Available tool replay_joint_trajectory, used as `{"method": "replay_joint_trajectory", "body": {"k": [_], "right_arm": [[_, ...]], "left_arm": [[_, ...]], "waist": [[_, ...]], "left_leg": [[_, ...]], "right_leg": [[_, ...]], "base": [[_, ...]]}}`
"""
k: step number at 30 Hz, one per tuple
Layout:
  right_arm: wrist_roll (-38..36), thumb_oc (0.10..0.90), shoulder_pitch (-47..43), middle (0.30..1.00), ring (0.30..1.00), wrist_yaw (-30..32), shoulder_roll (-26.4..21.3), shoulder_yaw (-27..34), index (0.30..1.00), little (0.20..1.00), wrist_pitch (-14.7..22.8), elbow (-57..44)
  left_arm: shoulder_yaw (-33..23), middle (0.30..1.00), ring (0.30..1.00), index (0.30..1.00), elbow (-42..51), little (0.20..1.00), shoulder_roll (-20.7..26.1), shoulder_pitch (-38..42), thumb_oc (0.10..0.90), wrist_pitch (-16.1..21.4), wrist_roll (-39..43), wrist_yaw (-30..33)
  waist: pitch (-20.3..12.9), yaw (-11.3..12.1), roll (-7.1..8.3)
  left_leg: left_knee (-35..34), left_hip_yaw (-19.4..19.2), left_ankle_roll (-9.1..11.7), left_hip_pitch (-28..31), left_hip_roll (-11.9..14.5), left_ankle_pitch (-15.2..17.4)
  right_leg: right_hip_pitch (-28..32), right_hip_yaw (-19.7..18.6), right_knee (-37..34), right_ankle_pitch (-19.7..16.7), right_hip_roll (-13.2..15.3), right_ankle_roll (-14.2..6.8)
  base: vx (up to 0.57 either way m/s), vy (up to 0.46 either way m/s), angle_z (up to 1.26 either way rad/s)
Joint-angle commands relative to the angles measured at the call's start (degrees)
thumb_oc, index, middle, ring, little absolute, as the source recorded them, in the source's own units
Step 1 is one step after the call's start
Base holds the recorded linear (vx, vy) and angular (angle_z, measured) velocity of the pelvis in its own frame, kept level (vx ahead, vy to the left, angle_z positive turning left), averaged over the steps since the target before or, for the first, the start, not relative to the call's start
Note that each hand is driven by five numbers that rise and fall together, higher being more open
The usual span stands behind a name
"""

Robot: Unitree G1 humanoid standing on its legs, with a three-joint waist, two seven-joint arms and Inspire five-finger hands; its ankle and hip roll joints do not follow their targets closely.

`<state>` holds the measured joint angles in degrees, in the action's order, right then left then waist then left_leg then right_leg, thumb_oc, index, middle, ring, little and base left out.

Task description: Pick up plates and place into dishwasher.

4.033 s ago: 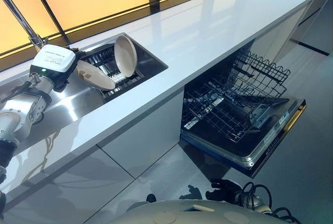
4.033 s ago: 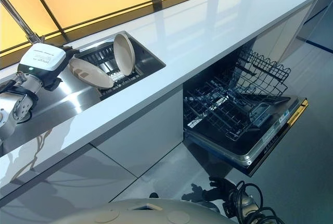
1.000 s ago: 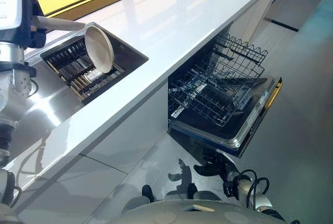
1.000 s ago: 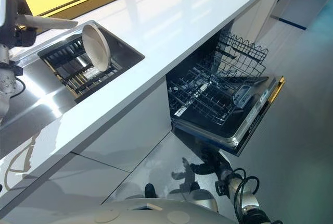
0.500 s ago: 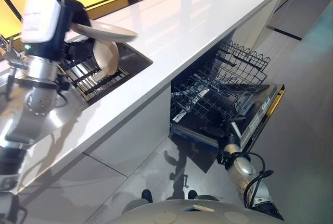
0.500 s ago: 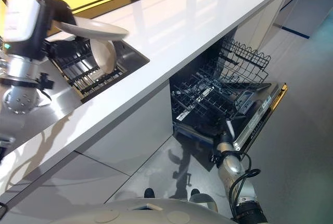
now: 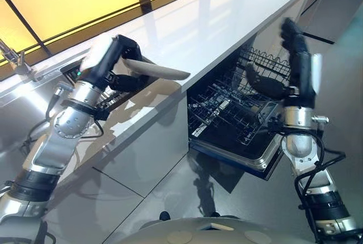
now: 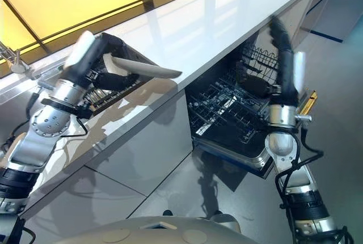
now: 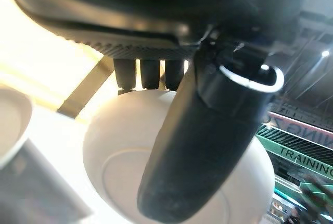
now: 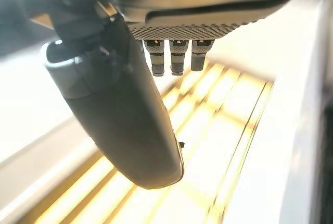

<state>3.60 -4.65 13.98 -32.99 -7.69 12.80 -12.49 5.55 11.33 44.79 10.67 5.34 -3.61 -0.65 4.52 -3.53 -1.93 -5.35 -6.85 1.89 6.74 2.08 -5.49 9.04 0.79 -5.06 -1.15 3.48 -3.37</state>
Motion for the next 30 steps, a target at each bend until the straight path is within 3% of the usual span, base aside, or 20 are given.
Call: {"method": "replay_joint_trajectory", "body": {"k": [1, 12, 18, 30], "right_arm": [[-0.45, 0.8, -6.42, 0.9, 0.9, -6.86, -2.1, 0.02, 0.9, 0.9, 0.58, -6.1], [-2.13, 0.8, -12.21, 0.9, 0.9, -17.03, -3.86, -5.33, 0.9, 0.9, -4.26, -6.06], [-5.54, 0.8, -11.81, 0.9, 0.9, -20.5, -3.69, -5.49, 0.9, 0.9, -4.83, -6.75], [-10.81, 0.8, -13.72, 0.9, 0.9, -19.48, 1.98, -10.57, 0.9, 0.9, -7.14, -5.68]], "left_arm": [[-2.15, 0.3, 0.3, 0.3, 1.57, 0.2, 1.18, 7.04, 0.1, 2.66, 3.79, 1.53], [1.42, 0.3, 0.3, 0.3, 3.01, 0.2, -0.85, 10.04, 0.1, 2.61, 3.58, 0.17], [1.03, 0.3, 0.3, 0.3, 3.59, 0.2, -0.54, 10.07, 0.1, 2.47, 4.34, -0.51], [5.75, 0.3, 0.3, 0.3, 4.96, 0.2, -4.49, 12.53, 0.1, 2.53, 7.1, -1.68]], "waist": [[-2.13, 1.46, 1.24], [-2.46, 2.41, 2.1], [-2.4, 2.49, 2.28], [-2.27, 2.69, 2.17]], "left_leg": [[0.62, 0.24, -3.75, 1.58, -4.5, 7.76], [0.38, 0.78, -3.33, 1.01, -4.6, 7.11], [0.35, 0.97, -3.39, 0.89, -4.72, 7.07], [0.35, 1.22, -3.5, 1.0, -4.86, 7.02]], "right_leg": [[-3.55, 2.16, 3.48, 1.37, -2.37, -1.17], [-3.15, 3.24, 2.45, 0.64, -2.1, -1.13], [-3.24, 3.48, 2.52, 0.57, -1.94, -1.23], [-2.94, 3.63, 2.33, 0.41, -1.8, -1.33]], "base": [[0.0, 0.0, 0.0], [0.0, 0.001, 0.06], [0.0, 0.0, 0.0], [0.0, 0.0, 0.0]]}}
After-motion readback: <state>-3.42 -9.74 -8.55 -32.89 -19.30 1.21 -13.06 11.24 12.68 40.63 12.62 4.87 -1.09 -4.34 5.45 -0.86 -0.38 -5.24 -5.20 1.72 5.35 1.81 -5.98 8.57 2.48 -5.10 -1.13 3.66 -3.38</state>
